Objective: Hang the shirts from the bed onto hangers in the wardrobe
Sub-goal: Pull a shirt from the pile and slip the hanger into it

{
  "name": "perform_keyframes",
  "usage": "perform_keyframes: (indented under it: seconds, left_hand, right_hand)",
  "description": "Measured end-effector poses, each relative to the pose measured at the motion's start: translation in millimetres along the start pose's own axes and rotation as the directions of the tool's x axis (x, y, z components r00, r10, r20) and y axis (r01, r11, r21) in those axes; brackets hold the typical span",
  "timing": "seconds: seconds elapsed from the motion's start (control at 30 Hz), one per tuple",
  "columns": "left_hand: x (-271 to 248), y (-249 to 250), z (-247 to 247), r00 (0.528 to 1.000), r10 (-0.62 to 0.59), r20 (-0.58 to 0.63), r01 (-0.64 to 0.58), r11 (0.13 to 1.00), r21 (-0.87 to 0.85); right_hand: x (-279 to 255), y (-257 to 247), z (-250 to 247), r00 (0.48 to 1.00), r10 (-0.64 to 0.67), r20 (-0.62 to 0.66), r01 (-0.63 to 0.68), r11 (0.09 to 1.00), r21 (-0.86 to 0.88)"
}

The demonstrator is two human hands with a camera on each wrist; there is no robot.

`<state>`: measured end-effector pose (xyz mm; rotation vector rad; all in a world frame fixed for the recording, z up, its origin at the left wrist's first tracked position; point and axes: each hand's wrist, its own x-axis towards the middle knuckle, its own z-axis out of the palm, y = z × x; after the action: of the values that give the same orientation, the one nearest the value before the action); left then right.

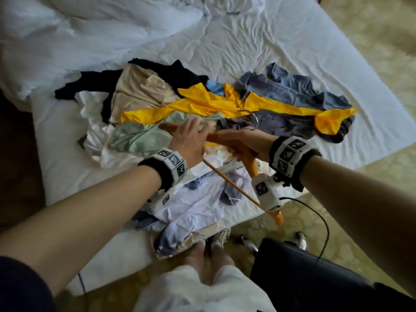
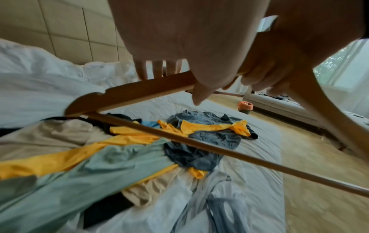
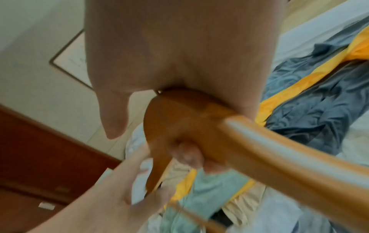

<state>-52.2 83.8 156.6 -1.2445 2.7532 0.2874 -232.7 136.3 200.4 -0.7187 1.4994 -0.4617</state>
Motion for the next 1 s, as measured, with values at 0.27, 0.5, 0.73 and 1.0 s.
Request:
perform_keyframes:
  seconds: [0.27, 0.5, 0.73, 1.0]
  left_hand:
    - [-44.9, -6.8, 136.0, 0.997, -0.07, 0.011, 0.071, 0.967, -0.244]
    - [-81.1, 8.3, 240.2, 0.787, -0.022, 0.617, 0.202, 0.953, -0.224]
    - [-78.1, 39.9, 310.9, 0.809, 0.035, 0.586, 0.173, 0.94, -0.295]
    - [-73.1, 53.9, 326.9, 0.793, -0.142, 0.593, 0.292, 0.942, -0.164]
  right_hand:
    - [84.8, 90.0, 47.8, 0.976, -0.141, -0.167, 0.069, 0.924, -0.377]
    - [126.4, 178.6, 69.6, 0.978, -0.109, -0.178, -0.004, 0.843, -0.539]
    - [151.5, 227.9, 73.5, 0.976, -0.152, -0.156, 0.041, 0.833, -0.552]
    - [156.7, 234.4, 64.6, 0.972, -0.194, -0.132, 0.096, 0.842, -0.531]
